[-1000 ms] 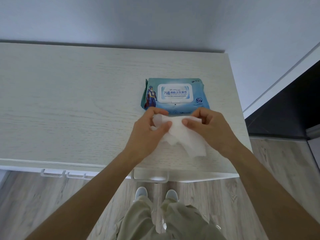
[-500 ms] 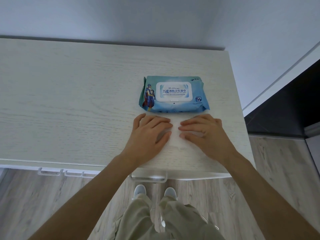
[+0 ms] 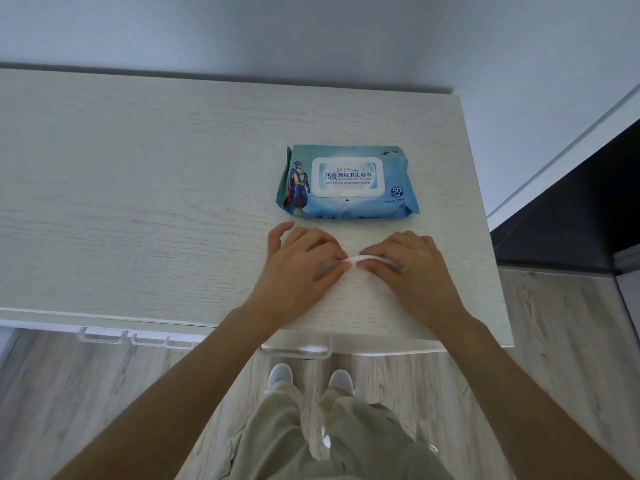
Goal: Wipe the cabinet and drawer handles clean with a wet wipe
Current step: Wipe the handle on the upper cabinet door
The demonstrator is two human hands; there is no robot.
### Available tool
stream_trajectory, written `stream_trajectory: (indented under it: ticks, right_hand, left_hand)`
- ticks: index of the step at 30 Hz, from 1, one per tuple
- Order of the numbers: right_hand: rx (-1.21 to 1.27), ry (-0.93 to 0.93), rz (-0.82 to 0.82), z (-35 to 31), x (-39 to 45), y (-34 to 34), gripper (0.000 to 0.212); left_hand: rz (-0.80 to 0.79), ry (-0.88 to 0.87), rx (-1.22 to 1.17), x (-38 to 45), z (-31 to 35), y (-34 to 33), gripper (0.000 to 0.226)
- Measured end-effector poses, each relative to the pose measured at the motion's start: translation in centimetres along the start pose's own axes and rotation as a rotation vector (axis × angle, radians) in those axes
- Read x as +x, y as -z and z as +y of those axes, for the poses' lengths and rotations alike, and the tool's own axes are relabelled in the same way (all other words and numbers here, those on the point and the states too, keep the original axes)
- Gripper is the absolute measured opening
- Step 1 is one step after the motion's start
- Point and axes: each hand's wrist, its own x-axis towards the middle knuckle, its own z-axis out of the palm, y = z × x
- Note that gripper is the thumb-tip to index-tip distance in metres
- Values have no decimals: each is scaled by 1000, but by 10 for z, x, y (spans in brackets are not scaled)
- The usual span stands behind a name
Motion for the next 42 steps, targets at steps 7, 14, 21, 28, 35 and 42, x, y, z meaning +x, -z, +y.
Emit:
stream_trajectory:
  ticks: [7, 14, 21, 28, 35, 42]
  right_hand:
    - [197, -300, -47, 1, 12, 5, 5]
    - [-102, -180, 236, -11, 5, -13, 14]
    - [-187, -230, 299, -34, -2, -30, 30]
    - [-103, -167, 228, -36, 1, -35, 26]
    - [412, -387, 186, -26, 11, -9, 7]
    - [102, -293, 220, -5, 9, -6, 13]
  left_hand:
    - [-6, 288, -70, 11, -3, -4, 10]
    - [11, 137, -19, 5, -6, -3, 6]
    - [43, 165, -148, -3, -9, 2, 23]
    - [77, 301, -183, -6, -13, 5, 35]
    - [99, 309, -173, -7, -10, 7, 38]
    - [80, 316, -147, -9, -11, 3, 33]
